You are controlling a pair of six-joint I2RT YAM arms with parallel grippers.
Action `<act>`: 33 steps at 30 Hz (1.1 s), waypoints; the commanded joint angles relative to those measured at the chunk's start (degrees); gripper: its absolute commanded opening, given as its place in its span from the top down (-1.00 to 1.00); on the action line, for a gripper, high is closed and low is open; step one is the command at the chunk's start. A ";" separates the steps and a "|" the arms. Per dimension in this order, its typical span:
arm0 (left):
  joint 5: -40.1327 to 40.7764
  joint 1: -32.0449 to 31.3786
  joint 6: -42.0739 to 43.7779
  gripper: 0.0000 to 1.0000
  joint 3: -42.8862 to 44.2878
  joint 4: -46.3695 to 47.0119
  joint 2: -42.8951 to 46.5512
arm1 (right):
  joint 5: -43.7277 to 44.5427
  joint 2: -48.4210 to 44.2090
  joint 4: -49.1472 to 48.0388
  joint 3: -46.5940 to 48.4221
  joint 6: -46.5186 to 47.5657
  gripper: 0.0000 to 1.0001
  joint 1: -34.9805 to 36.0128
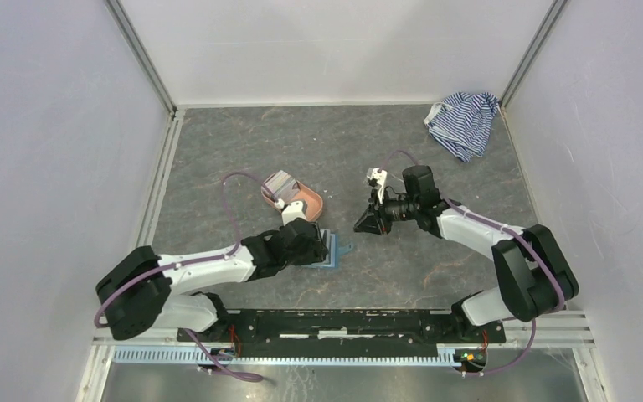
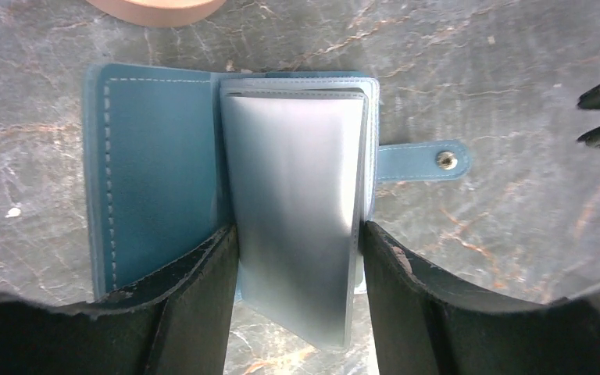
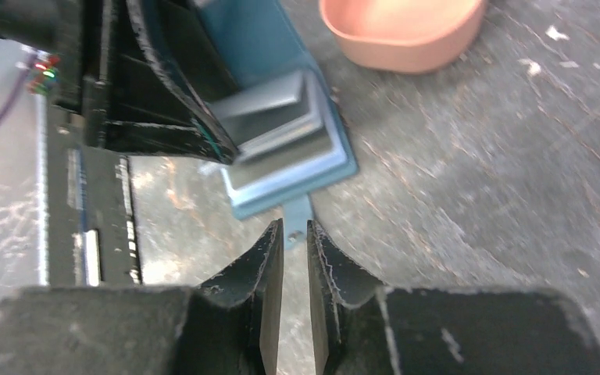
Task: Put the credit cards into the card holder
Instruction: Open the card holder at the center of the board.
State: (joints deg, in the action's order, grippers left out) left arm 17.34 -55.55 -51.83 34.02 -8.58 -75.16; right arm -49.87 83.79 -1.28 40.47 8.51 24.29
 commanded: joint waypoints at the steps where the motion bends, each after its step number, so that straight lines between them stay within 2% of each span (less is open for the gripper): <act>1: -3.23 0.89 -4.86 0.10 -3.84 11.47 5.49 | -9.10 -1.06 -12.46 -3.17 -12.49 0.55 1.60; 7: -6.14 2.89 -7.51 0.11 -8.87 16.93 9.86 | -8.37 4.45 -22.79 -6.24 -24.95 0.59 4.67; 11: -8.05 3.75 -10.24 0.11 -12.42 22.20 10.70 | -7.68 8.17 -24.02 -7.02 -27.98 0.59 5.77; 22: -12.73 4.91 -13.74 0.12 -16.95 34.39 6.60 | -7.70 13.93 -23.77 -6.34 -29.86 0.31 6.93; 25: -13.20 4.92 -14.08 0.12 -17.62 35.62 6.20 | -6.97 14.33 -22.85 -6.11 -29.51 0.15 7.01; 33: -13.64 4.94 -14.47 0.13 -17.85 36.85 5.51 | -4.80 16.02 -19.29 -5.40 -28.08 0.06 6.75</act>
State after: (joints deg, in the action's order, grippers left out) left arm 4.32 -50.81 -64.03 16.21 23.14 -69.10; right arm -56.10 98.65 -21.47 33.61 -20.67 31.03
